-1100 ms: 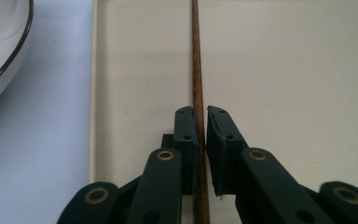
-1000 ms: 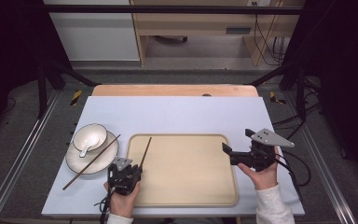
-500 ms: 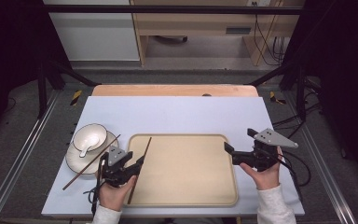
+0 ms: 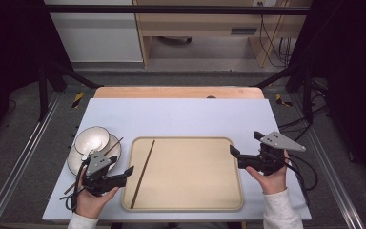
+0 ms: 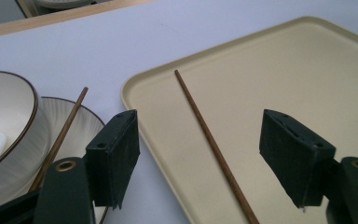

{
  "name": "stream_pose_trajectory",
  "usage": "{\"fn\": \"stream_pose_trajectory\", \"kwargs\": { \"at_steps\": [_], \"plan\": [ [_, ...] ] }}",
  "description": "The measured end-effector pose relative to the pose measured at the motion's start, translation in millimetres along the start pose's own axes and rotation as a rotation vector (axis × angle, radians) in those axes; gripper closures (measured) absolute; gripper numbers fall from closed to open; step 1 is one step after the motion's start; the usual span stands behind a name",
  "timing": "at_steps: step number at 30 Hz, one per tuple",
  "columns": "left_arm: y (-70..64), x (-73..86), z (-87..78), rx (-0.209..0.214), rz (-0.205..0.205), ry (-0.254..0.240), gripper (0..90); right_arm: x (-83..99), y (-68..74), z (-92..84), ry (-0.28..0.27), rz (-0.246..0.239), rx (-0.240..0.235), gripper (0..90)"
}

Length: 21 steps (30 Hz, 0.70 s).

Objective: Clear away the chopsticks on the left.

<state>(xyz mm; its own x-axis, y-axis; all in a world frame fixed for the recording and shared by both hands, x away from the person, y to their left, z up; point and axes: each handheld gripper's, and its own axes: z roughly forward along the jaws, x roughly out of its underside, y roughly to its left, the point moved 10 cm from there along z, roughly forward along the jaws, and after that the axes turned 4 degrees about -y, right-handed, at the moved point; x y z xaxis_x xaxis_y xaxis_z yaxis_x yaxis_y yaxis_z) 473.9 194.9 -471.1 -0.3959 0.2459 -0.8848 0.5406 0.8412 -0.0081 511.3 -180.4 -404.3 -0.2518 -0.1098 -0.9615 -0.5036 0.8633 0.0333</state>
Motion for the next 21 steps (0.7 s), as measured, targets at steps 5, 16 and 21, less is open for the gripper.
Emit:
{"fn": "stream_pose_trajectory", "kwargs": {
  "at_steps": [5,16,21],
  "plan": [
    [4.3,7.7,-3.7,0.011,0.012,0.009,23.9,1.0,1.1,1.2,0.004,0.002,-0.001,3.5],
    [31.0,33.5,-21.1,-0.020,0.010,0.040,21.6,4.0,3.0,3.7,0.016,-0.004,-0.006,3.5],
    [43.2,37.7,-25.4,-0.043,-0.009,0.049,22.3,4.7,2.9,4.0,0.020,-0.007,-0.006,3.5]
  ]
}}
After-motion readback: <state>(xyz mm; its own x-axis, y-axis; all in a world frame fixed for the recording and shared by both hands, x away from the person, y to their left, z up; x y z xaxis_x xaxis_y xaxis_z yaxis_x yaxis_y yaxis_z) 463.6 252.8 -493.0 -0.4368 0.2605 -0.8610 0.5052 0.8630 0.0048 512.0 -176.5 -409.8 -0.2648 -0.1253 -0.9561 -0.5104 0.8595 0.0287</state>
